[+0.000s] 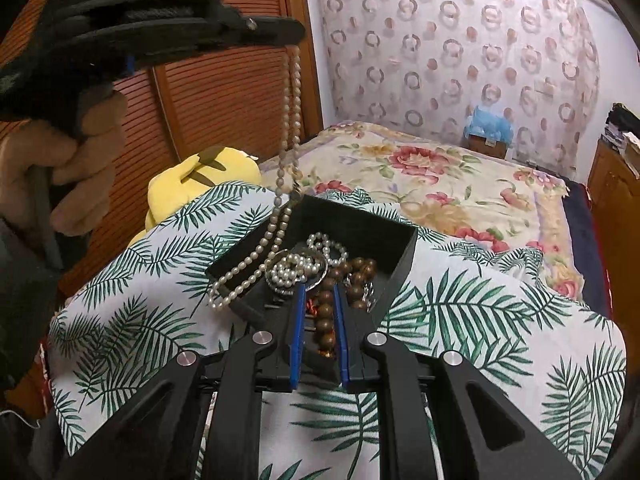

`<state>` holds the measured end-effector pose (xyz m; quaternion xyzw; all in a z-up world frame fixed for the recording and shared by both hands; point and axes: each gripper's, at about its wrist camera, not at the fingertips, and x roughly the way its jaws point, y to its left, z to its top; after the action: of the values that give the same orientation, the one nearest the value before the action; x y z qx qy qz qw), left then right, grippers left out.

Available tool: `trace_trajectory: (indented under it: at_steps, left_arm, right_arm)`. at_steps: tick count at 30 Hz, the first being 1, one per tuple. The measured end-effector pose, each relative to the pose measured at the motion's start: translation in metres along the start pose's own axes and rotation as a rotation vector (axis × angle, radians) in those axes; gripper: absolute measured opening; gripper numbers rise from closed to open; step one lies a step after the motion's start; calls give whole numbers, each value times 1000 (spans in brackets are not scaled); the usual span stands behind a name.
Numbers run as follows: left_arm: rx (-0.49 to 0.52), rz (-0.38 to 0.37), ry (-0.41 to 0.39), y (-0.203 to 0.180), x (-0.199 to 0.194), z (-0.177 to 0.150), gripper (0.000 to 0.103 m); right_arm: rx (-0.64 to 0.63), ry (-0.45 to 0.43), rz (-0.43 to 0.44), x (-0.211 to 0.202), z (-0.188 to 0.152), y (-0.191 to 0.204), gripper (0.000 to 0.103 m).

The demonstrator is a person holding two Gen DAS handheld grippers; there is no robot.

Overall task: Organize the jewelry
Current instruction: 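Carry both over the box and open both grippers to drop pearls and beads, then move both open grippers back to the jade bangle and small gold pieces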

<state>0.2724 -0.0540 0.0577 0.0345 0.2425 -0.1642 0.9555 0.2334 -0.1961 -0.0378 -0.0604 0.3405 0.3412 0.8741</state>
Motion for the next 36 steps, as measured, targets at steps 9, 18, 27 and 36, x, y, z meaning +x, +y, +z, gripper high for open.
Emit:
trace_trajectory:
  at_steps: [9, 18, 27, 36]
  left_arm:
    - [-35, -11, 120, 8, 10, -52, 4]
    - [-32, -18, 168, 5, -18, -98, 29]
    - [-46, -35, 252, 2, -33, -148, 30]
    - [-35, -65, 313, -14, -39, -178, 31]
  right_arm:
    - [4, 24, -5, -7, -16, 7, 16]
    - [-1, 75, 10, -15, -50, 29, 17]
    - [-1, 154, 18, -19, -87, 46, 17]
    - [-2, 206, 4, -16, -100, 48, 17]
